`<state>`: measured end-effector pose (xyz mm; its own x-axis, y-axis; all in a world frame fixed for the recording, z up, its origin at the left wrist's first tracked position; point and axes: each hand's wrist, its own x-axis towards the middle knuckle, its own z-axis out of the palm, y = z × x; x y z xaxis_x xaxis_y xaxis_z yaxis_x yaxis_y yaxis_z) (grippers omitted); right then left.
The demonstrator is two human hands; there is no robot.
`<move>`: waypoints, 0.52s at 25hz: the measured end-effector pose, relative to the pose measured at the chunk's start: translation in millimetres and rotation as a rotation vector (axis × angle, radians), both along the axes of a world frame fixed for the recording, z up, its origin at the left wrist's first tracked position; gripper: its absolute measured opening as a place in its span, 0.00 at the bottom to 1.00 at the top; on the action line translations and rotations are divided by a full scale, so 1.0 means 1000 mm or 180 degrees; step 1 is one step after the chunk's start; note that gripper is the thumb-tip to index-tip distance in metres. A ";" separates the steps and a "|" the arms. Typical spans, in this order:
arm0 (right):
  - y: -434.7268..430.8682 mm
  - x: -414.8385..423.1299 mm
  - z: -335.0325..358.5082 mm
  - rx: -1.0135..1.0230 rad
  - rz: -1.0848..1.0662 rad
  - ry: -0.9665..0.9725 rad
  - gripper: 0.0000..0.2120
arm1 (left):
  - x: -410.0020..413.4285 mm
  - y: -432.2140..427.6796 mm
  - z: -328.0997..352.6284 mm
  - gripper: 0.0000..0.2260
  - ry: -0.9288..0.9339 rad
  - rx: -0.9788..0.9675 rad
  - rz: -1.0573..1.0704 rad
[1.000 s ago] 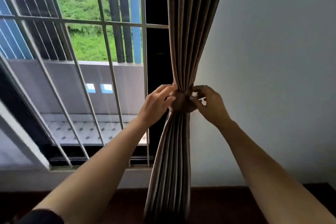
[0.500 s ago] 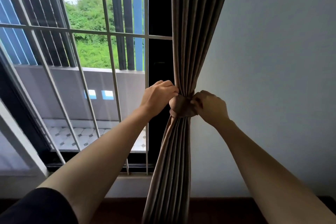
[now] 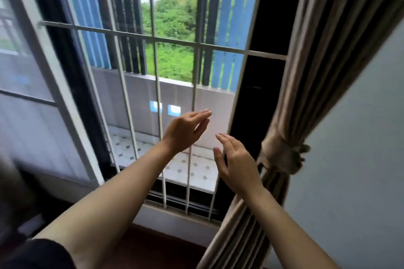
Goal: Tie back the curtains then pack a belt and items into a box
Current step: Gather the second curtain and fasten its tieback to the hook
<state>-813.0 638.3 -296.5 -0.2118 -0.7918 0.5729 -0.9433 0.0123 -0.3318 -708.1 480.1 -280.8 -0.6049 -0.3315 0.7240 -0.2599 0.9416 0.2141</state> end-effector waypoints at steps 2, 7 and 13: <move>-0.045 0.023 -0.001 0.0318 0.0168 0.0073 0.30 | 0.046 -0.036 -0.004 0.20 -0.0399 0.0121 0.0418; -0.153 0.099 0.010 0.0793 0.0759 0.0184 0.39 | 0.164 -0.115 0.006 0.33 -0.1222 0.0779 0.1463; -0.272 0.247 0.037 0.0667 0.1576 0.0242 0.40 | 0.318 -0.168 0.039 0.38 -0.1218 0.0845 0.2544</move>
<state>-566.3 366.3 -259.7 0.2514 -0.8853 0.3913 -0.8743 -0.3812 -0.3006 -389.9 312.2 -242.0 -0.3071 -0.8800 0.3625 -0.9088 0.3842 0.1627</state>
